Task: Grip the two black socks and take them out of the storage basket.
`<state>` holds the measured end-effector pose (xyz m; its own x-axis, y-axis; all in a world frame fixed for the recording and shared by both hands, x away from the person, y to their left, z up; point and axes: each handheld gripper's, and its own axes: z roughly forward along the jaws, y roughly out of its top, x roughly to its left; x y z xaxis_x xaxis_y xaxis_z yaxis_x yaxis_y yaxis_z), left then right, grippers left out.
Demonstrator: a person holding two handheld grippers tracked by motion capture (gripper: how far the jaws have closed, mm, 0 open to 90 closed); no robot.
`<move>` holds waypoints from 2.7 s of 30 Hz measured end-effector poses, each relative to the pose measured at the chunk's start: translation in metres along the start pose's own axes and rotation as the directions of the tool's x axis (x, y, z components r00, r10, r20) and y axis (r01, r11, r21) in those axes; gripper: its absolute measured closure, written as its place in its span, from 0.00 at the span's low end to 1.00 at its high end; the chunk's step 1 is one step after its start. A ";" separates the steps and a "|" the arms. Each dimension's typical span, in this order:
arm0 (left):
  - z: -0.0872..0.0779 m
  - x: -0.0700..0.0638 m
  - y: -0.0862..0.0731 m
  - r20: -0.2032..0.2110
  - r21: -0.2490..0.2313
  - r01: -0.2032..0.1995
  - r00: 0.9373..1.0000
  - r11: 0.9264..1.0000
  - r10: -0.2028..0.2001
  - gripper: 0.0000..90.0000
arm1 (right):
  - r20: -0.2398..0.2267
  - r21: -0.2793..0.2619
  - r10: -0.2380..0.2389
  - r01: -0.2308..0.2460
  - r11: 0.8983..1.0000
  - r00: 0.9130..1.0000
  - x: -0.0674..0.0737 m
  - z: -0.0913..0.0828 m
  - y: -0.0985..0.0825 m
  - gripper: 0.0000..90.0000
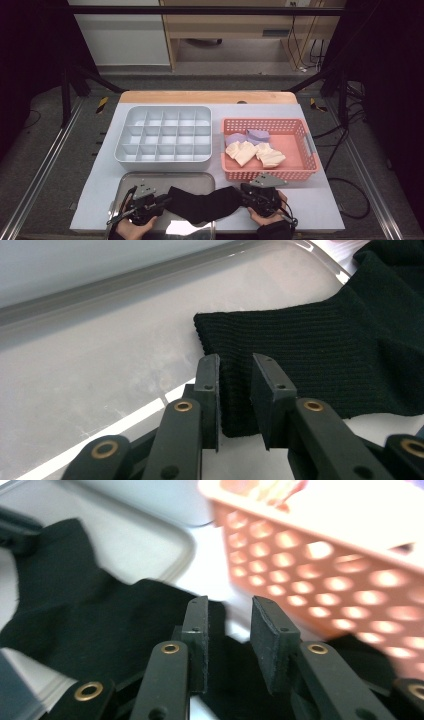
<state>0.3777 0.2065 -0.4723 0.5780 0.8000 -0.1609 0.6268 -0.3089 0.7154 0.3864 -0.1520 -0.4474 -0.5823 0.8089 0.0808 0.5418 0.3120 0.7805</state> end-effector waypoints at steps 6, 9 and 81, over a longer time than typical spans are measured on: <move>0.001 0.000 0.000 -0.003 0.004 0.001 1.000 1.000 -0.001 0.81 | 0.017 0.005 0.018 -0.018 1.000 1.000 -0.015 -0.008 -0.004 0.77; 0.002 0.000 -0.001 -0.006 0.002 -0.001 1.000 1.000 0.001 0.81 | -0.010 0.013 0.015 -0.015 1.000 1.000 -0.013 -0.008 -0.005 0.75; 0.002 0.001 0.000 -0.009 -0.008 -0.001 1.000 1.000 0.001 0.83 | 0.035 0.164 0.040 -0.046 0.985 0.999 -0.015 0.011 -0.020 0.98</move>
<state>0.3794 0.2062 -0.4739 0.5743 0.8040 -0.1540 0.6217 -0.3060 0.7210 0.3911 -0.1646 -0.4713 -0.5383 0.8379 0.0903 0.6595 0.3521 0.6641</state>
